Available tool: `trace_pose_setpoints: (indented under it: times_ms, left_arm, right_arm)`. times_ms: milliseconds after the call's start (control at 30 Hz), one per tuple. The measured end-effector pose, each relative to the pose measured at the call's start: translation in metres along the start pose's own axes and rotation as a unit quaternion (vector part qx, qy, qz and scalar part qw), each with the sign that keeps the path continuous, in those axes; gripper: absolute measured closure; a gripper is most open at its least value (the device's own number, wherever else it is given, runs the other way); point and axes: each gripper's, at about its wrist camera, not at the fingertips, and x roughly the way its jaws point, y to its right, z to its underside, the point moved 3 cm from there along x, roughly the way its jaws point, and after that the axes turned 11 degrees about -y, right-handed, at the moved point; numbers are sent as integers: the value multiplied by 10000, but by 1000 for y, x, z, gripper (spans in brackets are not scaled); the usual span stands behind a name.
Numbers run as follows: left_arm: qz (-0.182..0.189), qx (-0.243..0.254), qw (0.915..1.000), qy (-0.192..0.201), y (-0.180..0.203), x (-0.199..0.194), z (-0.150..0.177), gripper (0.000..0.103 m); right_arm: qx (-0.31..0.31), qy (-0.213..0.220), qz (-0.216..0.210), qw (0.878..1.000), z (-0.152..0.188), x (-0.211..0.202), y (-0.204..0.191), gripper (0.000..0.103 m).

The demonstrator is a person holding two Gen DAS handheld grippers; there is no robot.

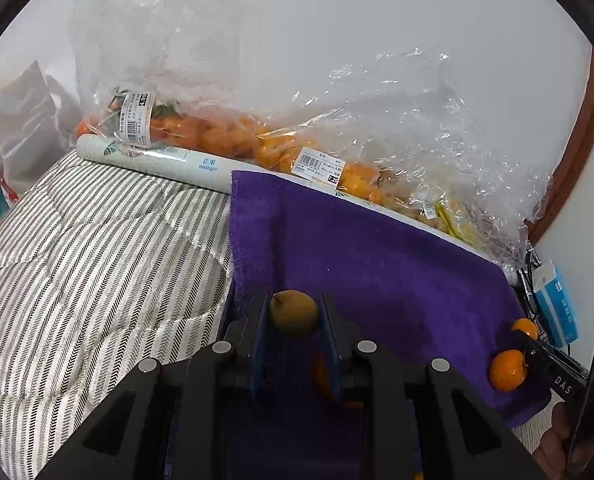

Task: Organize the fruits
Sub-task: 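Lower orange onto towel with right tool while left releases yellow fruit there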

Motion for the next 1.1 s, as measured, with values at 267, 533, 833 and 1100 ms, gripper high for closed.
trace_pose_setpoints:
  times_ms: [267, 533, 833, 1100]
  left_arm:
    - [9, 127, 9999, -38, 8, -1, 1, 62]
    - [-254, 194, 9991, 289, 12, -14, 1, 54]
    - [-411, 261, 9971, 576, 15, -35, 4, 54]
    - [-241, 672, 9960, 536, 12, -68, 45, 50]
  right_arm:
    - [-55, 54, -16, 10000, 0, -8, -5, 62]
    - [-295, 462, -135, 9984, 6, -39, -24, 61]
    - [-845, 253, -145, 9960, 29, -57, -59, 60]
    - [-1219, -90, -394, 9917, 58, -59, -67, 70]
